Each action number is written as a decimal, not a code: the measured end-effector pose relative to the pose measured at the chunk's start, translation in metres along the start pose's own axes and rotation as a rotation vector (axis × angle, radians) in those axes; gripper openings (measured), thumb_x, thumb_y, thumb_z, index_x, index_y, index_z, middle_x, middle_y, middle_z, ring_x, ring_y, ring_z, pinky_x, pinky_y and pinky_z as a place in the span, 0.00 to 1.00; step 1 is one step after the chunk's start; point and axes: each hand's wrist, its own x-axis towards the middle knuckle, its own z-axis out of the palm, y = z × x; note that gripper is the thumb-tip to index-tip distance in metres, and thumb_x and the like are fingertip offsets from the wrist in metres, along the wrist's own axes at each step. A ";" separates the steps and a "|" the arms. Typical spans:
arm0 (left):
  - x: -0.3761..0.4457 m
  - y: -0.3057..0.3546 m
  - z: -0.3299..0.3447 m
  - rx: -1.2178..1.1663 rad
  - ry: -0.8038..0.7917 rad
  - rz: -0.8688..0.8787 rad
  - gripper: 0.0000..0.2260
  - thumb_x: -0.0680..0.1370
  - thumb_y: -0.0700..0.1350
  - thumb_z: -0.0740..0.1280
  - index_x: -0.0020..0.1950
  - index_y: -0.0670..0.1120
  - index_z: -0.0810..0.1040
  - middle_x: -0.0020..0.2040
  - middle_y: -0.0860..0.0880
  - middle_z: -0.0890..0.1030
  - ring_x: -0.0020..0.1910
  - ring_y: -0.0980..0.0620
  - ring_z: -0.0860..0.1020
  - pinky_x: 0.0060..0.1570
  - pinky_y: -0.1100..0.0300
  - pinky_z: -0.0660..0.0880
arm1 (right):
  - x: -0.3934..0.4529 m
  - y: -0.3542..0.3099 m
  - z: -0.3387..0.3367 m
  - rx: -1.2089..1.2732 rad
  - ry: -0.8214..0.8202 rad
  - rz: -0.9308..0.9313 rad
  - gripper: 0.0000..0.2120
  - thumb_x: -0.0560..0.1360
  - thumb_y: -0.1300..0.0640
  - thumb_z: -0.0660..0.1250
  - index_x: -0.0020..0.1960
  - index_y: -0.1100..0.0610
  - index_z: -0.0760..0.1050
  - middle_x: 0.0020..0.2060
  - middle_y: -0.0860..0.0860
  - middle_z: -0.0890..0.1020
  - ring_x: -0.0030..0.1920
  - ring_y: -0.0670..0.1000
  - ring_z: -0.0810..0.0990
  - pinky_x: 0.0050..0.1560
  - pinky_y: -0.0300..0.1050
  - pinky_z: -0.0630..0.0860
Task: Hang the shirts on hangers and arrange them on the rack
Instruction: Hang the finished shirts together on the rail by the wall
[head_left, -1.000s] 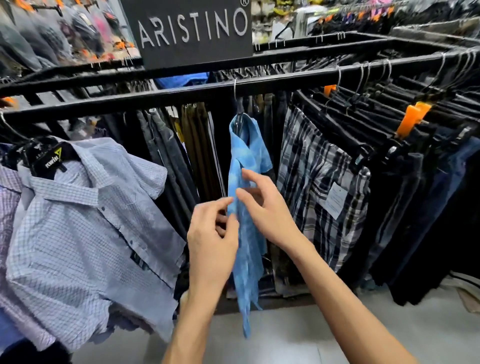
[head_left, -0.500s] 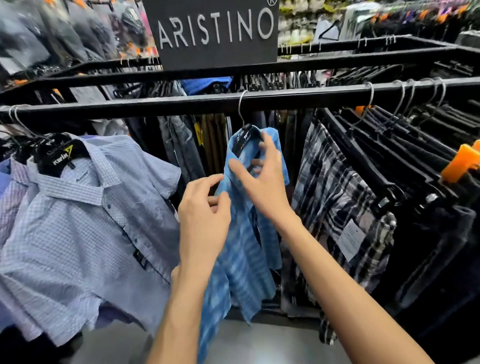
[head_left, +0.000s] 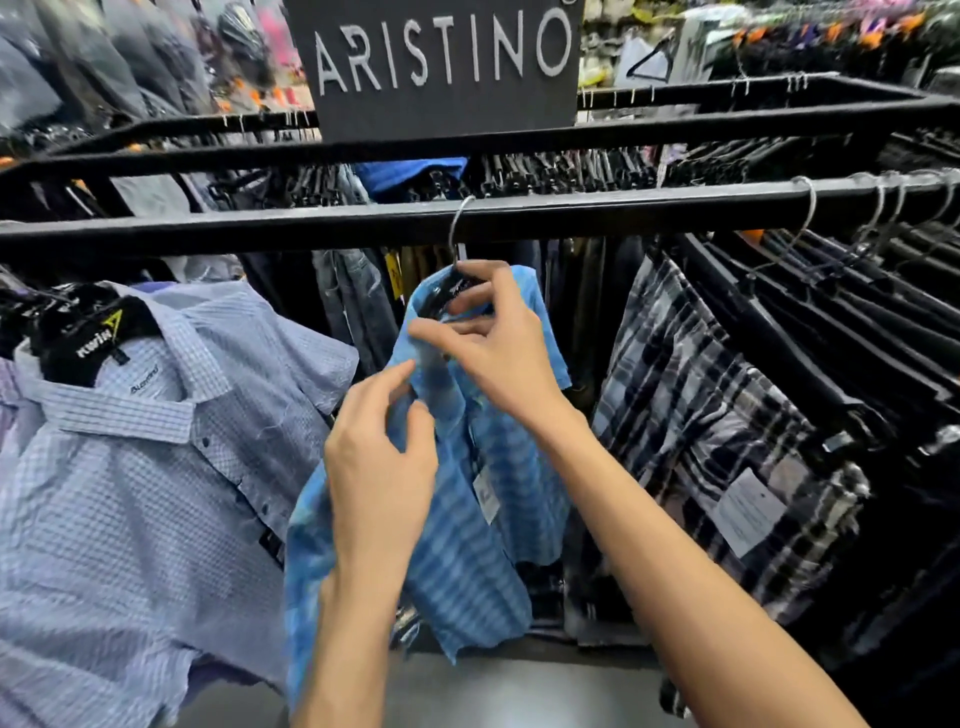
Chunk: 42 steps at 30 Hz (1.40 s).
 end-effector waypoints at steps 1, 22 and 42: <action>0.005 -0.003 -0.003 0.002 0.005 -0.007 0.17 0.78 0.36 0.68 0.65 0.46 0.80 0.59 0.51 0.82 0.59 0.54 0.81 0.64 0.52 0.76 | 0.003 -0.001 0.002 -0.014 0.000 -0.005 0.28 0.68 0.54 0.82 0.62 0.51 0.70 0.46 0.51 0.81 0.42 0.49 0.85 0.46 0.41 0.82; -0.002 0.006 0.052 -0.126 -0.257 0.218 0.14 0.79 0.35 0.69 0.63 0.47 0.81 0.61 0.54 0.79 0.63 0.62 0.76 0.64 0.74 0.65 | 0.075 0.117 -0.090 -0.419 0.090 0.196 0.33 0.76 0.66 0.64 0.80 0.59 0.59 0.75 0.57 0.67 0.72 0.49 0.68 0.74 0.41 0.64; -0.017 0.012 0.148 -0.061 -0.452 -0.358 0.24 0.83 0.44 0.61 0.79 0.54 0.64 0.78 0.57 0.66 0.76 0.59 0.64 0.75 0.59 0.61 | 0.080 0.186 -0.109 -0.332 -0.085 0.461 0.05 0.75 0.55 0.73 0.42 0.51 0.78 0.34 0.47 0.79 0.35 0.46 0.77 0.39 0.42 0.74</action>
